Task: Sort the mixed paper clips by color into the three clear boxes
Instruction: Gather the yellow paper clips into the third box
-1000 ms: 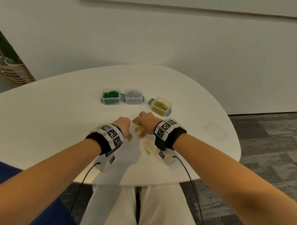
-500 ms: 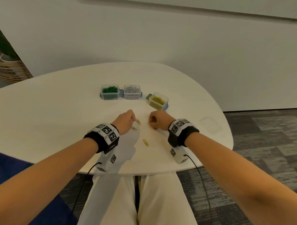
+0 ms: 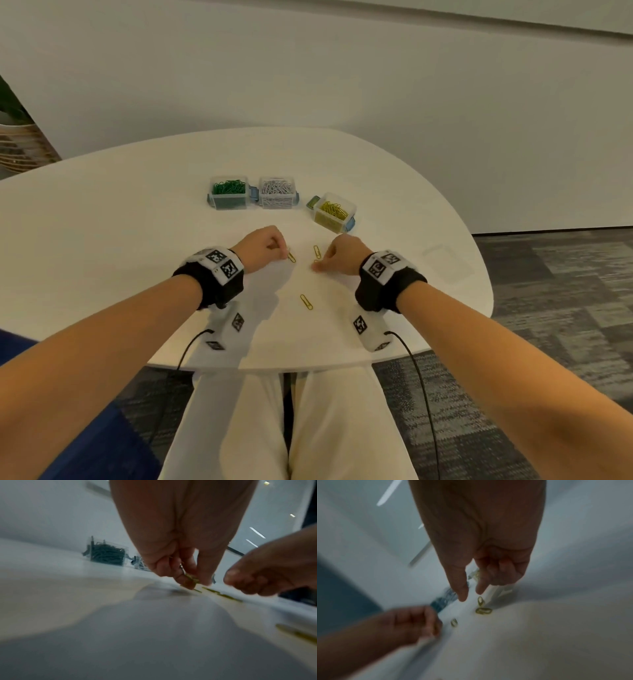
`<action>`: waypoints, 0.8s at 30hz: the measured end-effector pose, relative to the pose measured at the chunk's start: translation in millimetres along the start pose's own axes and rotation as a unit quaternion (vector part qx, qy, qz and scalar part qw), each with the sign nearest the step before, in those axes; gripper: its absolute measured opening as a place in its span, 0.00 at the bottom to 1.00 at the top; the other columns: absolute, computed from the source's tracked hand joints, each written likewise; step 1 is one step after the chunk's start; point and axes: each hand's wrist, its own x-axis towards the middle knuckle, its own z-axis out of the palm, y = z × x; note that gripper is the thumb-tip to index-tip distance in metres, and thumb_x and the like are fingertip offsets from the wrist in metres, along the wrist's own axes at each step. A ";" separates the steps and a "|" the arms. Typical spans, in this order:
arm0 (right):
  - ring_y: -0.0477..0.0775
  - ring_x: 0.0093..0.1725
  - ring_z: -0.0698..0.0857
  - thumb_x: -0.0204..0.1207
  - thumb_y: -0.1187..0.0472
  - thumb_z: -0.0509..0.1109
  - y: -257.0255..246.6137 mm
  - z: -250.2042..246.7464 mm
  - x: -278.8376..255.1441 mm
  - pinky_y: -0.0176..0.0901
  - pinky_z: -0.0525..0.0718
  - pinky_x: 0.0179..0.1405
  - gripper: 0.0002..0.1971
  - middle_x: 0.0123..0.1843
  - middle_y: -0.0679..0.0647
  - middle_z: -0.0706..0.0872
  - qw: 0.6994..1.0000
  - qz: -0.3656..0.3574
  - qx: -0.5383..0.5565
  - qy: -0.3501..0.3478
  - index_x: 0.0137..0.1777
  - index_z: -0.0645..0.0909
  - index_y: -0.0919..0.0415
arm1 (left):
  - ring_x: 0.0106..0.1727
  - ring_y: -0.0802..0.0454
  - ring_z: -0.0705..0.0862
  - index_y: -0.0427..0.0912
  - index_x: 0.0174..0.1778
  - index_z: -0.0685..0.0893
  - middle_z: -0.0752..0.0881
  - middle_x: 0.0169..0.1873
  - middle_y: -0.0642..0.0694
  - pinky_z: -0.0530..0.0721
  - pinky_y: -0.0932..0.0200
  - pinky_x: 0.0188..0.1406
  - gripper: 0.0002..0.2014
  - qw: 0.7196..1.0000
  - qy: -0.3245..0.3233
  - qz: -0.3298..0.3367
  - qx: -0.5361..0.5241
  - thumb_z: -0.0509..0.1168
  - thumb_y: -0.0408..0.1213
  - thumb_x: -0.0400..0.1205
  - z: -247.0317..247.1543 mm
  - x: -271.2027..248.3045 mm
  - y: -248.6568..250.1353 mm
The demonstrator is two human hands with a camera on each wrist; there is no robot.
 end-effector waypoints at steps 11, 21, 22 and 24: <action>0.48 0.28 0.66 0.73 0.66 0.56 10.7 -8.6 -5.7 0.35 0.62 0.23 0.06 0.32 0.54 0.69 0.727 0.004 0.679 -0.104 0.36 0.66 0.57 | 0.52 0.48 0.78 0.43 0.55 0.81 0.80 0.49 0.47 0.72 0.59 0.49 0.12 0.960 -0.072 0.019 0.271 0.69 0.42 0.78 -0.7 22.4 9.3; 0.49 0.28 0.73 0.73 0.46 0.74 -1.5 -2.9 25.3 0.37 0.70 0.27 0.19 0.27 0.50 0.74 0.994 0.033 0.102 0.027 0.31 0.72 0.56 | 0.28 0.52 0.71 0.42 0.34 0.70 0.77 0.34 0.44 0.68 0.61 0.27 0.11 0.964 -0.074 -0.112 -0.231 0.51 0.29 0.82 4.4 9.6 18.7; 0.49 0.27 0.72 0.73 0.47 0.73 -4.2 -0.2 26.2 0.36 0.68 0.25 0.20 0.27 0.50 0.72 0.998 0.017 0.051 0.026 0.29 0.70 0.56 | 0.25 0.53 0.68 0.44 0.32 0.66 0.75 0.31 0.45 0.65 0.63 0.24 0.12 0.907 -0.074 -0.138 -0.392 0.48 0.27 0.80 4.6 5.3 15.8; 0.50 0.29 0.71 0.77 0.53 0.70 -10.1 3.7 27.3 0.37 0.65 0.25 0.20 0.29 0.51 0.71 1.000 -0.022 -0.016 0.003 0.28 0.68 0.57 | 0.24 0.54 0.65 0.47 0.31 0.62 0.72 0.28 0.47 0.62 0.64 0.21 0.12 0.843 -0.089 -0.152 -0.508 0.46 0.26 0.77 6.5 -2.6 13.0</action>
